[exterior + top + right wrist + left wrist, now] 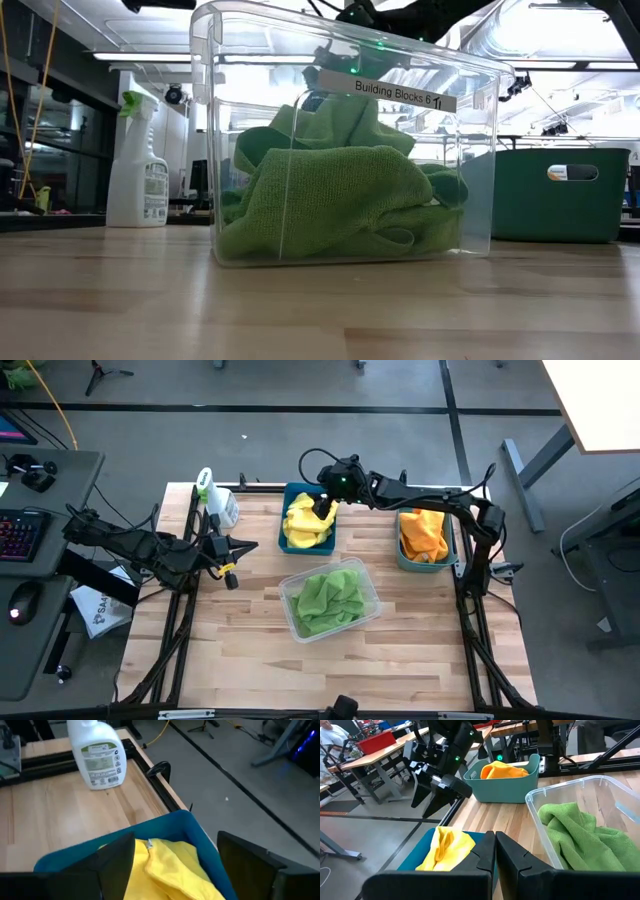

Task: Sort microfiber towel by color & place in baskets
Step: Return to Home Position

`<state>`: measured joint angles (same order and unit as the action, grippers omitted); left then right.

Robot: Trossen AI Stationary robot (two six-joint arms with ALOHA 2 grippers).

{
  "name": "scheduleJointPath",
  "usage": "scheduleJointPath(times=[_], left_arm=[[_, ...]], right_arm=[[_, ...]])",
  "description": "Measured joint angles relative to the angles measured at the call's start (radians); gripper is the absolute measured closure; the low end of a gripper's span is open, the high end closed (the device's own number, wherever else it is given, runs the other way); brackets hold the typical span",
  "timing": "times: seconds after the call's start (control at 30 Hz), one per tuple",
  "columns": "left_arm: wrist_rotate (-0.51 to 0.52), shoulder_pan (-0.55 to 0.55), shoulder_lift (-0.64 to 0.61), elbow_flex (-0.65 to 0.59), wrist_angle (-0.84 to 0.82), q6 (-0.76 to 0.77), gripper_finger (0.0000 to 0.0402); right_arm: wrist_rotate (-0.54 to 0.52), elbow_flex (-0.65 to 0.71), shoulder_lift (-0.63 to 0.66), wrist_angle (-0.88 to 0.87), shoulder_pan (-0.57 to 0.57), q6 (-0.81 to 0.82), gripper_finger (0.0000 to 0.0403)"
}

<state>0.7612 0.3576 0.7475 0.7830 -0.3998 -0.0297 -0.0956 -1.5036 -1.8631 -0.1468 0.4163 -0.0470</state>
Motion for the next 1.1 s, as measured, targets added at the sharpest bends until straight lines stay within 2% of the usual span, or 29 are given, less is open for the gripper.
scheduleJointPath(times=[0.23, 0.33, 0.4, 0.5, 0.57, 0.67, 0.73, 0.77, 0.9, 1.03, 1.1], left_arm=[[0.000, 0.000, 0.000, -0.009, -0.023, 0.011, 0.0401], [-0.001, -0.002, 0.000, -0.045, 0.029, -0.012, 0.0401], [-0.029, -0.010, -0.001, -0.105, 0.159, -0.073, 0.0401], [-0.182, -0.045, 0.000, -0.242, 0.486, -0.221, 0.0401], [-0.296, -0.079, 0.000, -0.327, 0.646, -0.295, 0.0401], [-0.385, -0.153, -0.010, -0.415, 0.798, -0.313, 0.0401], [-0.465, -0.219, -0.016, -0.449, 0.868, -0.312, 0.0401], [-0.519, -0.255, -0.018, -0.463, 0.887, -0.305, 0.0401], [-0.704, -0.386, -0.018, -0.497, 0.891, -0.240, 0.0401], [-0.828, -0.458, -0.021, -0.553, 0.890, -0.178, 0.0401], [-0.858, -0.468, -0.030, -0.595, 0.901, -0.144, 0.0401]], right_arm=[[-0.008, -0.001, 0.075, -0.125, 0.000, -0.086, 0.0123], [-0.009, -0.001, 0.126, -0.224, 0.000, -0.086, 0.0131], [-0.009, -0.001, 0.159, -0.297, -0.003, -0.085, 0.0141], [-0.013, -0.001, 0.194, -0.416, -0.018, -0.085, 0.0171], [-0.064, -0.001, 0.210, -0.494, -0.044, -0.084, 0.0214], [-0.187, -0.001, 0.233, -0.595, -0.104, -0.082, 0.0315], [-0.211, -0.001, 0.253, -0.647, -0.141, -0.082, 0.0377], [-0.211, -0.001, 0.264, -0.668, -0.159, -0.073, 0.0387], [-0.212, -0.001, 0.316, -0.741, -0.227, -0.007, 0.0374], [-0.215, -0.001, 0.365, -0.797, -0.305, 0.032, 0.0398], [-0.218, -0.001, 0.386, -0.828, -0.351, 0.059, 0.0395]])
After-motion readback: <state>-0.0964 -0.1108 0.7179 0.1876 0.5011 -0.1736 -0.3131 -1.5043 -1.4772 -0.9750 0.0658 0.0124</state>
